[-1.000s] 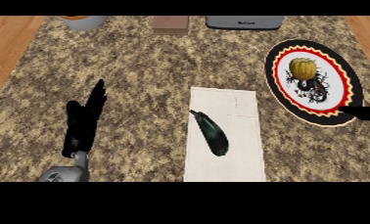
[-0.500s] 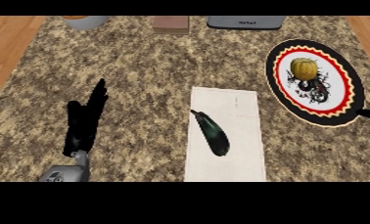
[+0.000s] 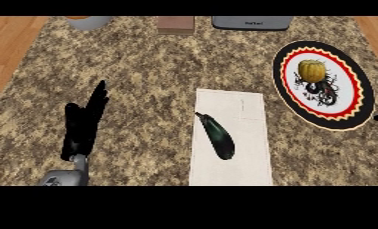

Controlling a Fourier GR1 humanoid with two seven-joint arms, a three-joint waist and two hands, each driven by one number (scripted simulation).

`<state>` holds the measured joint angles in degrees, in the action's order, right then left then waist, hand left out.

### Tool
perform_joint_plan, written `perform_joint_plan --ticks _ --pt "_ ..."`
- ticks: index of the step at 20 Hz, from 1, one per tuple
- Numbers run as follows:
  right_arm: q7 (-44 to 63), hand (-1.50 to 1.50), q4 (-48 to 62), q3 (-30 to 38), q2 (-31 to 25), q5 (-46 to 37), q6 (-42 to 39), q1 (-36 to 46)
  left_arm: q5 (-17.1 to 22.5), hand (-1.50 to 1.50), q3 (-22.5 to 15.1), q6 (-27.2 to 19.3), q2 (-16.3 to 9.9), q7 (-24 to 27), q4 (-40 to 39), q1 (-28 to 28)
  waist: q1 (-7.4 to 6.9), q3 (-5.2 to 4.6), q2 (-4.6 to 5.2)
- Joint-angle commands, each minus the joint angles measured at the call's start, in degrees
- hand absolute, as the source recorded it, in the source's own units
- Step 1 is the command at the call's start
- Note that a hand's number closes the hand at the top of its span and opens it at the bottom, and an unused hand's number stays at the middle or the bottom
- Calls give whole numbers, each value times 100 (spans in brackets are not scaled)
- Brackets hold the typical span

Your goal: Pick the squash from the placemat and place it in the plate

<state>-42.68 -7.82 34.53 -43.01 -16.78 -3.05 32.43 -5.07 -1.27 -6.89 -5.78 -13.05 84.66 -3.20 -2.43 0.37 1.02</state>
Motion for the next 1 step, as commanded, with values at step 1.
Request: perform_joint_plan --ticks 1 --pt "-177 -150 9 -30 -42 -37 135 -306 -15 0 32 -22 -20 22 72 140 15 1 -4"
